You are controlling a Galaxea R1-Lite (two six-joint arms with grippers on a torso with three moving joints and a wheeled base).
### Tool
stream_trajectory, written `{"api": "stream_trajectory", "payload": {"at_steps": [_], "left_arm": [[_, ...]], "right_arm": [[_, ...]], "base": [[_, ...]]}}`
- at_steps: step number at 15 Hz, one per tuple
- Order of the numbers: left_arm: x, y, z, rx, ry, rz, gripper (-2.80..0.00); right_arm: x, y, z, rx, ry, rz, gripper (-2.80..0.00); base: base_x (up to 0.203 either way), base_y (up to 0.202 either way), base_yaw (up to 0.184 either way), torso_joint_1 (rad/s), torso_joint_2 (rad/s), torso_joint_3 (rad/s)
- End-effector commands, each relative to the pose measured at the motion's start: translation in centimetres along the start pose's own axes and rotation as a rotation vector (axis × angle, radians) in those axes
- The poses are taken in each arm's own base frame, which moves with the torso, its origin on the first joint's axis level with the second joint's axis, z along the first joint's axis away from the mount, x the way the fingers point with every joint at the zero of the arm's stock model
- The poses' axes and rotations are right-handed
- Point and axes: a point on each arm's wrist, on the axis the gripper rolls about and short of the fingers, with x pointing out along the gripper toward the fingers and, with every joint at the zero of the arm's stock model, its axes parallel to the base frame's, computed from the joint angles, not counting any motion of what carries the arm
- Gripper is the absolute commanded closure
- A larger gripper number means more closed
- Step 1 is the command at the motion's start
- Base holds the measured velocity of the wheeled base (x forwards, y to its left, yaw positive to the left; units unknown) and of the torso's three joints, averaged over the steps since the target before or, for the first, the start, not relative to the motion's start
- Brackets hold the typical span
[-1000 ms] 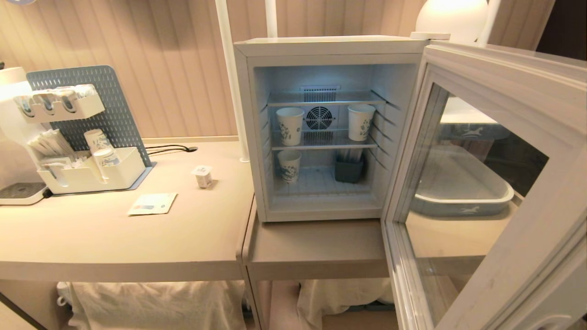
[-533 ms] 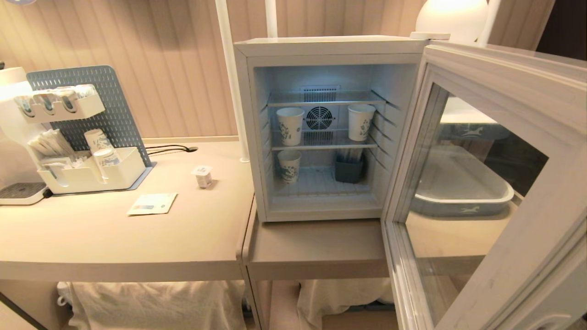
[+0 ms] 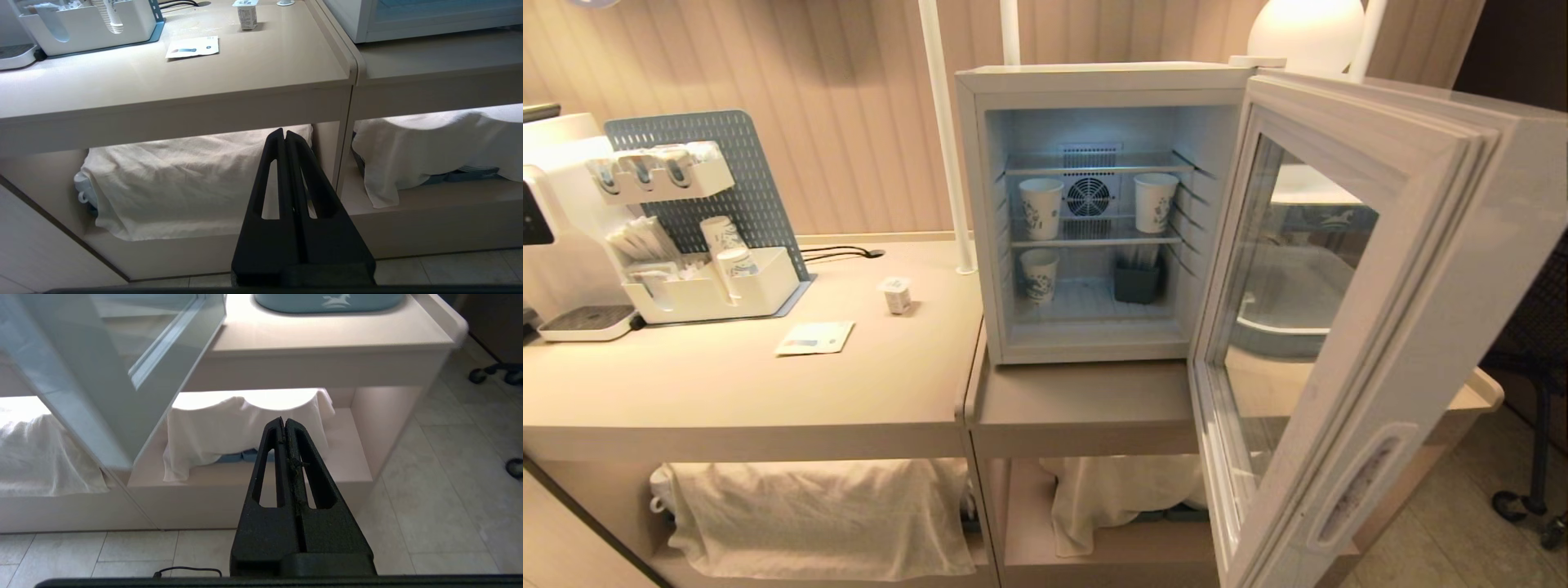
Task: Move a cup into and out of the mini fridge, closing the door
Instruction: Put the yoghurt in the freezer
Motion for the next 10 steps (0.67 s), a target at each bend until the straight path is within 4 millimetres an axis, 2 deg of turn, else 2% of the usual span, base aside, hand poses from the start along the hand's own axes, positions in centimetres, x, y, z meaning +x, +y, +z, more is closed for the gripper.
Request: {"api": "stream_trajectory", "payload": {"at_steps": [1,4,6,10], "left_arm": [[0.02,0.0,-0.03,0.0,0.003,0.001,0.0],[0.0,0.0,0.01,0.005,0.001,0.0,0.0],[0.02,0.0,-0.03,-0.002,0.003,0.001,0.0],[0.02,0.0,-0.01,-0.003,0.001,0.0,0.0]], "right_arm": [[0.02,0.0,-0.02,-0.001,0.003,0.0,0.0],[0.02,0.0,-0.02,-0.001,0.003,0.0,0.0],[0.02,0.0,-0.02,-0.001,0.003,0.0,0.0],[0.02,0.0,-0.02,-0.001,0.003,0.0,0.0]], "base": [[-0.19,0.0,0.002,0.002,0.0,0.002],[-0.156,0.001,-0.002,0.001,0.0,0.004],[-0.028,0.023,-0.01,0.001,0.0,0.001],[-0.167,0.158,-0.002,0.008,0.01,0.001]]}}
